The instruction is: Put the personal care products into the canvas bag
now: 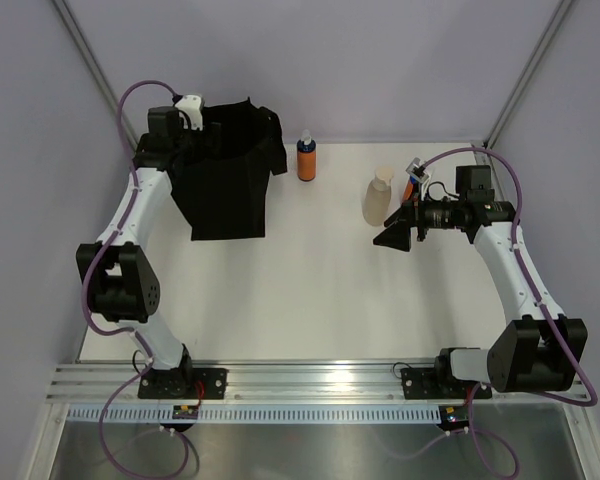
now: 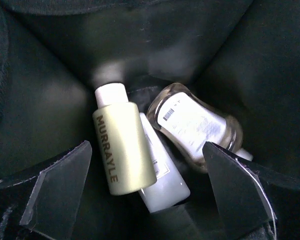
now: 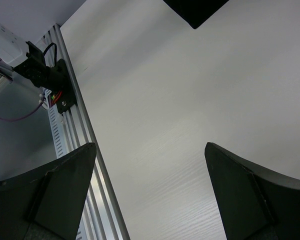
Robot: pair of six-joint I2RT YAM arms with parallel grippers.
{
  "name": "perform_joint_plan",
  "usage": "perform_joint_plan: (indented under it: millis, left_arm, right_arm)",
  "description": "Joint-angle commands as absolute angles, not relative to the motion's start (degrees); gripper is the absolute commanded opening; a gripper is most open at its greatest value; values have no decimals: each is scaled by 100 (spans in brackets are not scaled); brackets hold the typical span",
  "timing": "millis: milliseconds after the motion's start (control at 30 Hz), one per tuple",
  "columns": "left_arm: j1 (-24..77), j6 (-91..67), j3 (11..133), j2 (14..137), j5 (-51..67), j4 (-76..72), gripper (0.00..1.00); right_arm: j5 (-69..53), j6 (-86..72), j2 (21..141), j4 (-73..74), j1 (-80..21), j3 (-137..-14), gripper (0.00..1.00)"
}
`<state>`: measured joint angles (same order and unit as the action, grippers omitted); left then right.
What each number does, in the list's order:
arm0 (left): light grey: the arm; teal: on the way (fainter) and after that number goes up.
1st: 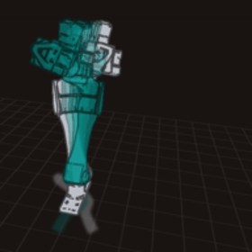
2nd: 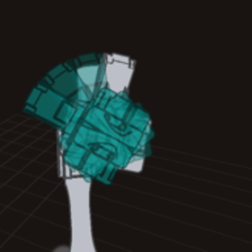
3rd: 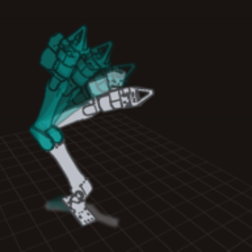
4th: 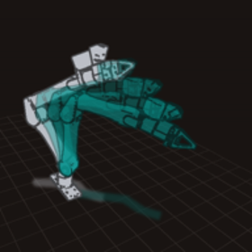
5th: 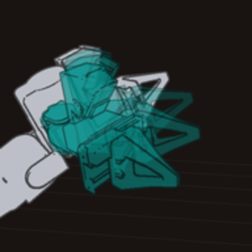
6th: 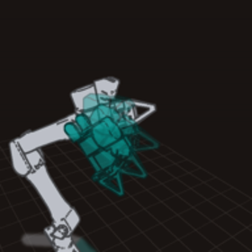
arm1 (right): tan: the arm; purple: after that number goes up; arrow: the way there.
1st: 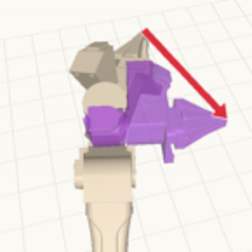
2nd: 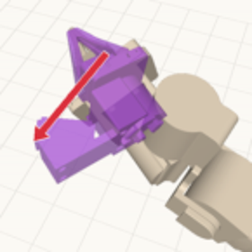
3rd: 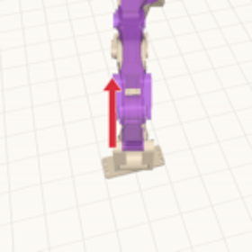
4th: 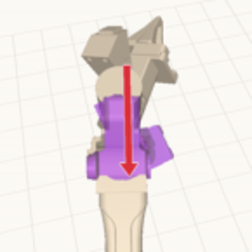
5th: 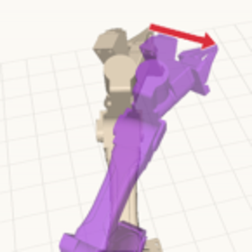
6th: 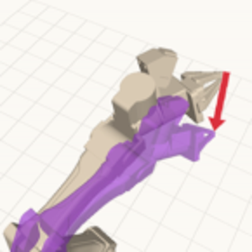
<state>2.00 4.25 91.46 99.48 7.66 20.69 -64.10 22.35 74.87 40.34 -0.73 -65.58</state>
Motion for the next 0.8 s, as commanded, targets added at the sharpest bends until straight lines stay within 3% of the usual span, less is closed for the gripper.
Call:
perform_joint_plan:
  millis: [0,133,233,333,367,400,633,767]
  left_arm:
    - [167,431,9299,9765,615,1995,99]
    - [176,36,9220,9135,1036,1706,99]
    - [176,-465,9106,8459,1221,1451,99]
    - [176,-755,8791,7930,1265,1248,99]
    - [176,-817,8667,7554,1257,1170,99]
    - [176,-957,8527,7358,1248,1152,99]
    - [176,-1283,6559,5539,1966,1177,99]
    - [176,-1345,5260,4572,2416,1257,99]
  right_arm:
    - [-6390,2329,7497,4025,-44,-6733,100]
    - [-5706,1987,7349,3605,-53,-6601,100]
    - [-4451,1233,7111,2788,-61,-6408,99]
    - [-2475,635,6996,1892,-525,-6311,100]
    - [-1304,598,7022,1698,-745,-6276,100]
    - [-996,719,7075,1540,-938,-6310,99]
    - [-495,791,8541,1336,-1468,-6968,100]
    - [-26,835,8789,1126,-1468,-6961,100]
